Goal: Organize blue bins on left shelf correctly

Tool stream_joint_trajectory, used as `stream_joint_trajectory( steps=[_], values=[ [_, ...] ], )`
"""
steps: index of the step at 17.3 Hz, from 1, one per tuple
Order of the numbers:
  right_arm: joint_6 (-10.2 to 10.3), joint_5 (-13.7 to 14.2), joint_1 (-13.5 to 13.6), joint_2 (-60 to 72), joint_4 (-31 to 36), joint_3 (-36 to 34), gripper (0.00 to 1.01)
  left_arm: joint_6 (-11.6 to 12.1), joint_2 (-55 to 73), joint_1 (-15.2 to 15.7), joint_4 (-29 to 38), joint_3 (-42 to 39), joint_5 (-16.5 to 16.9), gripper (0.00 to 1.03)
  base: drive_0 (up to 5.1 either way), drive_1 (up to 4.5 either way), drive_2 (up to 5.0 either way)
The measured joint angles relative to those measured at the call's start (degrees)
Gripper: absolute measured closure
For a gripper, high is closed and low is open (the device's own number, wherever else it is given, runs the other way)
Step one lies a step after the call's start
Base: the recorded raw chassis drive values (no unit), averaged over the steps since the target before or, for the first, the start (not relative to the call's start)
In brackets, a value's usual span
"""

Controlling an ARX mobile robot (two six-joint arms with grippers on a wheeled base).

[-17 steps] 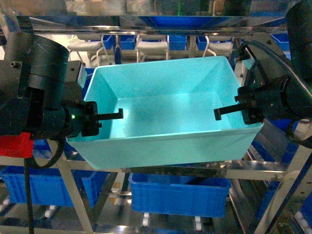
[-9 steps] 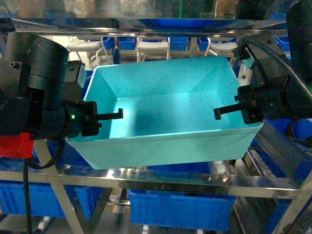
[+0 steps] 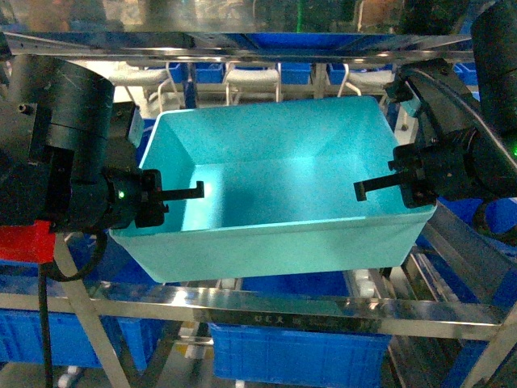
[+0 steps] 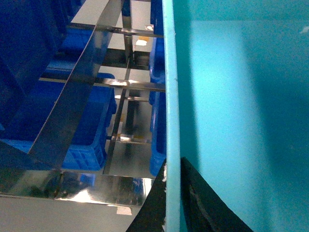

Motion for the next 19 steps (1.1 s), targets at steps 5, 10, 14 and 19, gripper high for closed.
stream_joint_trajectory(
  steps=[5,10,14,19],
  values=[
    [-1.7,2.1,-0.6,5.1,-1.2,3.6,0.99,-0.8,6.5,-0.3,-1.8,4.6,0.0,0.98,0.0,0.0,0.0],
    [-2.8,4.0,-0.9,8.2,-2.1,5.4,0.99,-1.0,11.7,-1.0,-4.3,9.4,-0.2,0.98,0.0,0.0,0.0],
    [-2.4,4.1,-1.5,11.1,-5.5,7.4,0.99,-0.9,15.2,-1.2,-7.3,12.2,0.0,0.98,0.0,0.0,0.0],
    [-0.3,1.5,-1.6,10.7,-9.1,8.5,0.99,1.0,15.2,-1.4,-8.0,12.7,-0.9,0.98,0.0,0.0,0.0]
  ],
)
